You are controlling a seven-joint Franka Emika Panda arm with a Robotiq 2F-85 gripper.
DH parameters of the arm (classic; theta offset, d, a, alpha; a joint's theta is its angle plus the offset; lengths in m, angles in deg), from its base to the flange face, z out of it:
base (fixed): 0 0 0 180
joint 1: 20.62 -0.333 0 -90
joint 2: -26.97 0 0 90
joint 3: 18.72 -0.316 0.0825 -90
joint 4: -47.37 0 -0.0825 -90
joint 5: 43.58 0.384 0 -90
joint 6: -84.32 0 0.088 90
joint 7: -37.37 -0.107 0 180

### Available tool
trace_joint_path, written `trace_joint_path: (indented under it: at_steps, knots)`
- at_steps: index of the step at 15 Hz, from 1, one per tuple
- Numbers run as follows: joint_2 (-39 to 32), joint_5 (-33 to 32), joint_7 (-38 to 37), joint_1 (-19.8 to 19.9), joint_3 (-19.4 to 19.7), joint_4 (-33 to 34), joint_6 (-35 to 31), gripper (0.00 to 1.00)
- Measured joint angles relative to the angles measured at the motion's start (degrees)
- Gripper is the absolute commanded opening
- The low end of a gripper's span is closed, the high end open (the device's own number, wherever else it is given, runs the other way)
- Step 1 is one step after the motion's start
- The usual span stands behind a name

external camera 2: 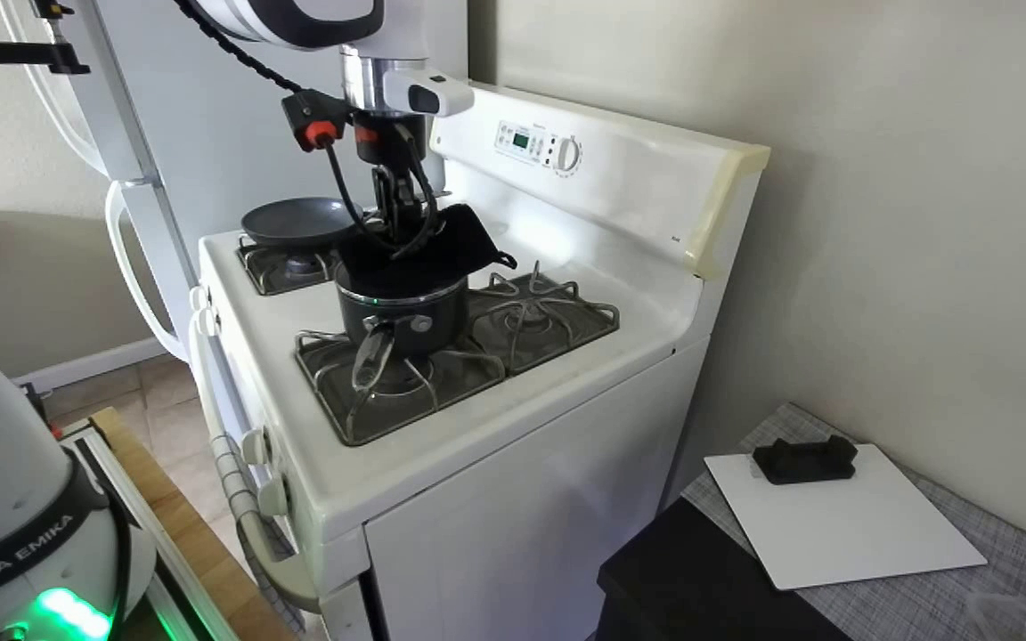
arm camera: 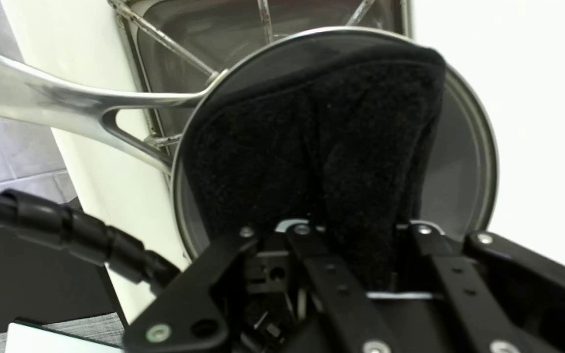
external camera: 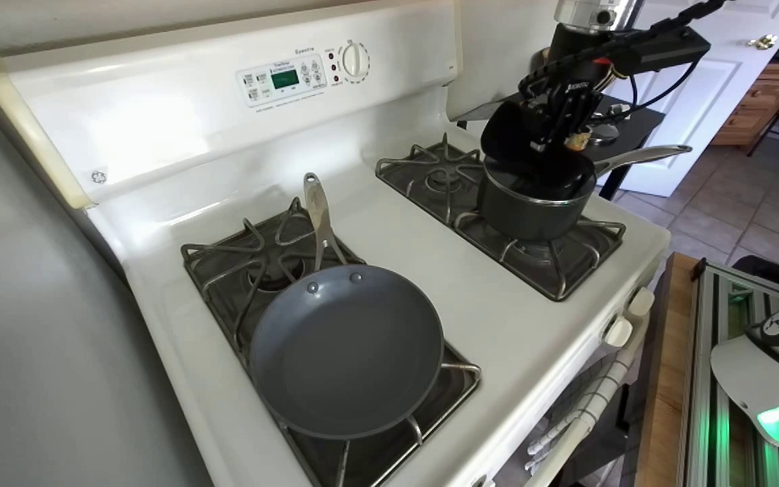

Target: Use the black trivet mat to lift the lid from the pot and put it on the stove

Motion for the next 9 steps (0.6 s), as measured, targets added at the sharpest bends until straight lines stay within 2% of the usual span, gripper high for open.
trace_joint_path:
  at_steps: [9]
  knots:
    - [0.00,0.46,0.60,-0.76,-0.05,3.65,1.73,0.04]
